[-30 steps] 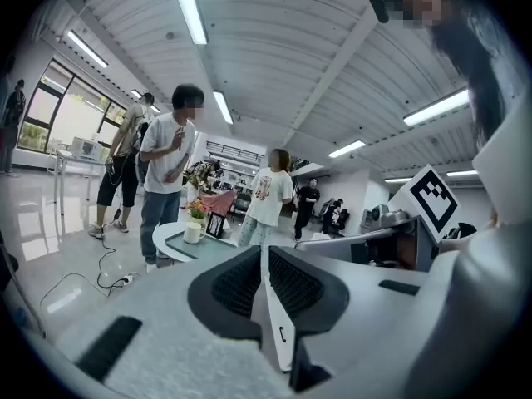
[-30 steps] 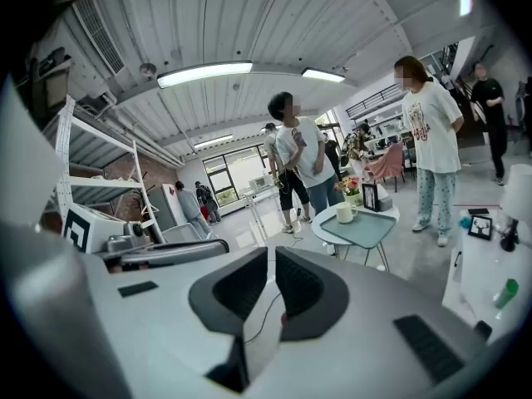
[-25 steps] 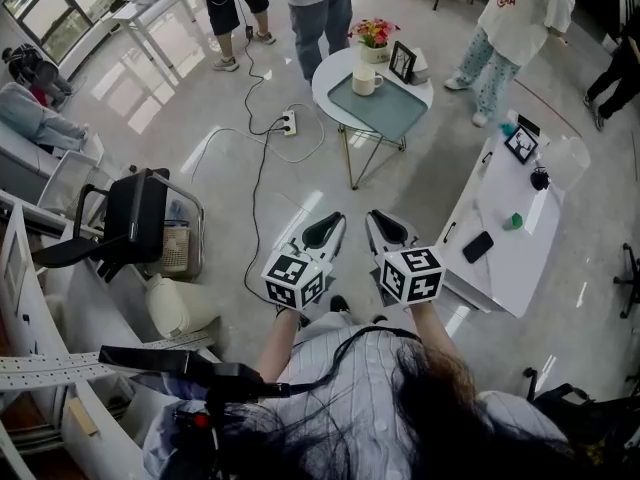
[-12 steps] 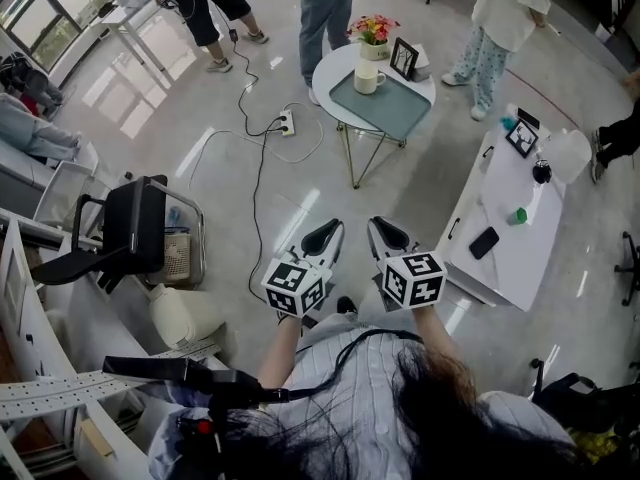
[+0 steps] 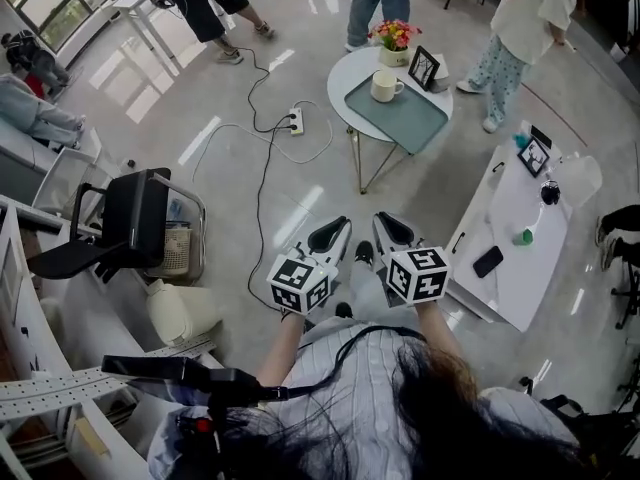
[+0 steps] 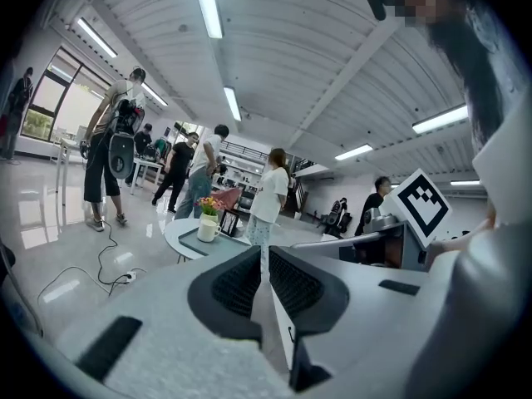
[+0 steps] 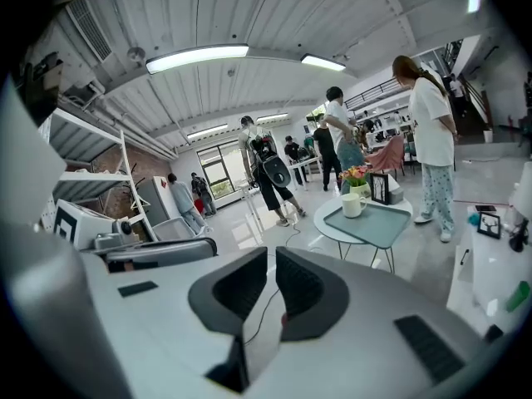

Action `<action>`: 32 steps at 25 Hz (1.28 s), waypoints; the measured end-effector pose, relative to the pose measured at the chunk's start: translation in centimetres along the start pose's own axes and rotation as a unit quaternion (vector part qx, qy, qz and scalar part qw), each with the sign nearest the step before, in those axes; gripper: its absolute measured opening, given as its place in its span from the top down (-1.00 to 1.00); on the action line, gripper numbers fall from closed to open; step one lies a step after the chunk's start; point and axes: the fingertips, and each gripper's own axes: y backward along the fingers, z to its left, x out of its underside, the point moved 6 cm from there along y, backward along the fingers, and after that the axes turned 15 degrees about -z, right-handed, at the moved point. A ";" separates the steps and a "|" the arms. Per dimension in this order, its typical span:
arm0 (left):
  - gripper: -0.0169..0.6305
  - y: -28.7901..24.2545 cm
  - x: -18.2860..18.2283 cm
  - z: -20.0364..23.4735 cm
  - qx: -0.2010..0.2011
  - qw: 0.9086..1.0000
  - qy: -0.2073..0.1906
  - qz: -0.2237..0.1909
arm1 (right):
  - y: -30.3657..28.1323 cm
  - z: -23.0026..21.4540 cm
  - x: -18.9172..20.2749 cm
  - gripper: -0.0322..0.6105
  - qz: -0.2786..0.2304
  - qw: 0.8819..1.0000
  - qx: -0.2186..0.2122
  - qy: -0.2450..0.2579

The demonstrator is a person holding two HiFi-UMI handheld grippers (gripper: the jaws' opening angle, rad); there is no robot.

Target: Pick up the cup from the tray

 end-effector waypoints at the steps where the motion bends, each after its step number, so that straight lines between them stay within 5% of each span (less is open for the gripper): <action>1: 0.90 -0.5 -0.1 0.6 0.000 1.000 -0.001 0.000 | -0.9 -0.4 -0.2 0.75 0.000 1.000 0.000 -0.001; 19: 0.90 -18.2 -3.1 11.0 0.023 1.000 0.002 0.003 | -16.0 -11.5 -6.4 0.75 0.015 1.000 0.009 -0.001; 32: 0.90 -26.4 -4.0 14.2 0.044 0.999 0.002 0.018 | -20.8 -16.6 -7.3 0.75 0.017 0.999 0.031 -0.024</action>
